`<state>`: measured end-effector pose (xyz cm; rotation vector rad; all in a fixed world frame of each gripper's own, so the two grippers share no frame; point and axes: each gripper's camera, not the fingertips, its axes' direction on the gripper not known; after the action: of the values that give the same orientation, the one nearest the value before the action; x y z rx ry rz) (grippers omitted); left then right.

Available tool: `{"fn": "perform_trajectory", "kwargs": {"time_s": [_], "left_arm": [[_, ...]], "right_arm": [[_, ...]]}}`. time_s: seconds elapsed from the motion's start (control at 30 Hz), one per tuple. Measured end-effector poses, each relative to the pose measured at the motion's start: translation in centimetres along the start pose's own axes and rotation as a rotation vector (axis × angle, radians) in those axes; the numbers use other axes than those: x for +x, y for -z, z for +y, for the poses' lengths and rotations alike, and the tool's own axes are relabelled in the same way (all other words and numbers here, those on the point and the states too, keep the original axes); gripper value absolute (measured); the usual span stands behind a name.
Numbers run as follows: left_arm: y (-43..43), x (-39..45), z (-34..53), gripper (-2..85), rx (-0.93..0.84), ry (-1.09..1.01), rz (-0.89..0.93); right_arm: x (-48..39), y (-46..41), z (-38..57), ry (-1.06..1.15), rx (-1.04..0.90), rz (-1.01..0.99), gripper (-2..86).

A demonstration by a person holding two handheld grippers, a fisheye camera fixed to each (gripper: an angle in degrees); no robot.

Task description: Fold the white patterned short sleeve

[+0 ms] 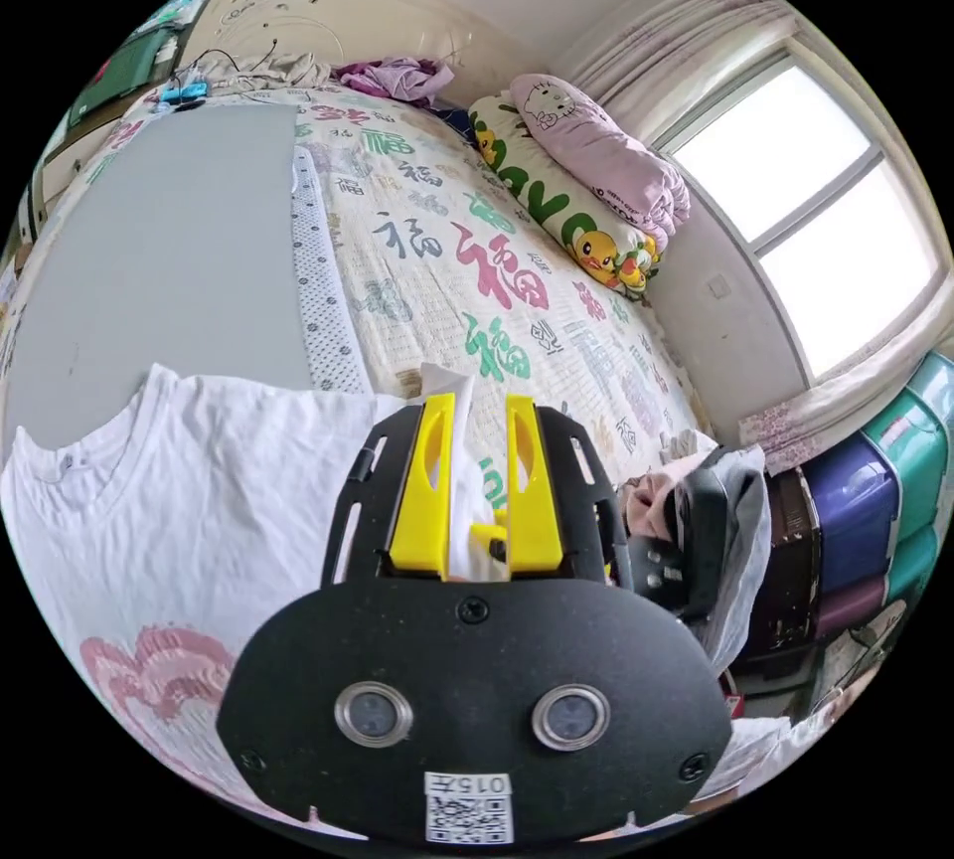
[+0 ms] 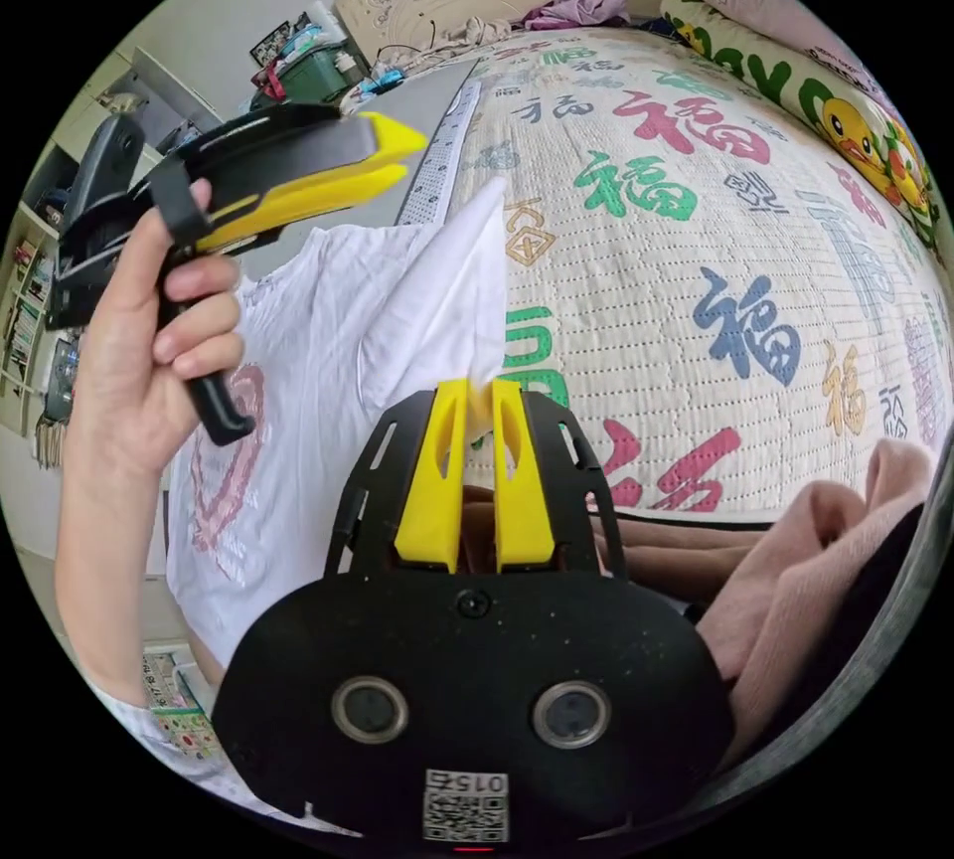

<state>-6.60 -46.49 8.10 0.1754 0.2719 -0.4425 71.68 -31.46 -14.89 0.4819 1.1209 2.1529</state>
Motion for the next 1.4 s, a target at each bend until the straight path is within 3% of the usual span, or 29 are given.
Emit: {"fn": "perform_trajectory", "kwargs": {"time_s": [0.13, 0.27, 0.43, 0.6, 0.77, 0.87, 0.97, 1.0, 1.07, 1.13, 1.2, 1.3, 1.4], "left_arm": [[-7.3, -0.1, -1.9, 7.6, -0.121, -0.016, -0.161], [-8.5, -3.3, -0.9, 0.9, -0.082, 0.055, -0.180], [-1.3, -8.5, 3.4, -0.7, 0.167, 0.059, -0.019], [7.8, -18.0, 12.2, -0.7, 0.408, 0.149, 0.207], [12.9, -29.2, 22.4, 1.1, 0.587, 0.345, 0.297], [13.4, -33.7, 28.1, 5.5, 0.707, 0.376, 0.391], [13.6, -37.3, 31.3, 7.5, 0.821, 0.478, 0.477], [14.1, -37.8, 31.2, 7.4, 0.800, 0.433, 0.484], [14.6, -37.2, 30.8, 7.2, 0.719, 0.407, 0.333], [13.8, -35.7, 28.9, 8.3, 0.554, 0.375, 0.151], [12.5, -34.4, 27.0, 9.1, 0.424, 0.325, 0.091], [9.6, -32.1, 24.6, 9.4, 0.201, 0.236, -0.005], [7.9, -29.2, 23.5, 9.0, 0.090, 0.135, -0.148]], "right_arm": [[-0.1, -0.3, -0.2, 0.037, 0.023, 0.027, 1.3], [0.6, 0.2, 0.2, 0.050, 0.071, 0.013, 0.6], [1.5, 1.4, 1.0, 0.074, 0.135, -0.055, 0.5], [0.4, 3.8, 2.9, 0.256, 0.214, -0.254, 0.8], [-4.7, 2.7, 5.3, 0.650, 0.049, -0.355, 2.4], [-6.3, 0.6, 6.2, 0.773, -0.067, -0.367, 4.4], [-6.4, -0.3, 6.2, 0.755, -0.067, -0.301, 4.7], [-6.3, -0.3, 6.1, 0.748, -0.055, -0.298, 4.7], [-5.7, -0.7, 5.7, 0.696, 0.003, -0.243, 4.9], [-5.2, -1.7, 5.0, 0.614, 0.039, -0.130, 5.2], [-4.7, -3.2, 4.3, 0.546, 0.042, -0.045, 5.6], [-3.9, -6.8, 3.0, 0.488, -0.029, -0.063, 6.9], [-4.0, -8.5, 2.3, 0.478, -0.117, -0.036, 8.1]]}}
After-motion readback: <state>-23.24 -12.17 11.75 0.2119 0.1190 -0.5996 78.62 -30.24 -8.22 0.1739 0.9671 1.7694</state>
